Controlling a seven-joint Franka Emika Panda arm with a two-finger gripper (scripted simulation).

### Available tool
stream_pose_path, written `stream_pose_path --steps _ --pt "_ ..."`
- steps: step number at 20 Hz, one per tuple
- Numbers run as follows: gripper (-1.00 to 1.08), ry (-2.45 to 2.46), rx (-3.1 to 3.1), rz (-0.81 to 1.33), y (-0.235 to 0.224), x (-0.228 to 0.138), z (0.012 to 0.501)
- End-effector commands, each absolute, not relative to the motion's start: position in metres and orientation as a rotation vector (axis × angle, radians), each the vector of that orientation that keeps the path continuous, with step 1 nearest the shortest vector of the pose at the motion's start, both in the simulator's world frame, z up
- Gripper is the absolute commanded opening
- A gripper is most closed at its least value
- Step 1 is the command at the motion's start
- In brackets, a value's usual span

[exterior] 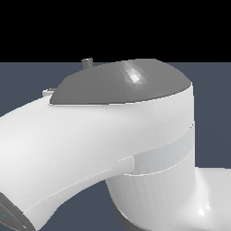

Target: Turn on the faucet by rotating a designated handle.

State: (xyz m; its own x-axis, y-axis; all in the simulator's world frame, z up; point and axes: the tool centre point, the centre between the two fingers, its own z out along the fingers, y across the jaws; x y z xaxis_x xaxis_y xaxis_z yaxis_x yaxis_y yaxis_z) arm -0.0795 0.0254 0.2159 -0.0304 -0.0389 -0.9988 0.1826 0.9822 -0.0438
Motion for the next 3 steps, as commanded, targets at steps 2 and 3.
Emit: stream_pose_path --steps 2,3 --pt "-1.0 1.572 -0.009 0.029 0.1244 -0.0915 0.2664" --pt "-1.0 1.572 -0.009 0.029 0.1244 -0.0915 0.2664"
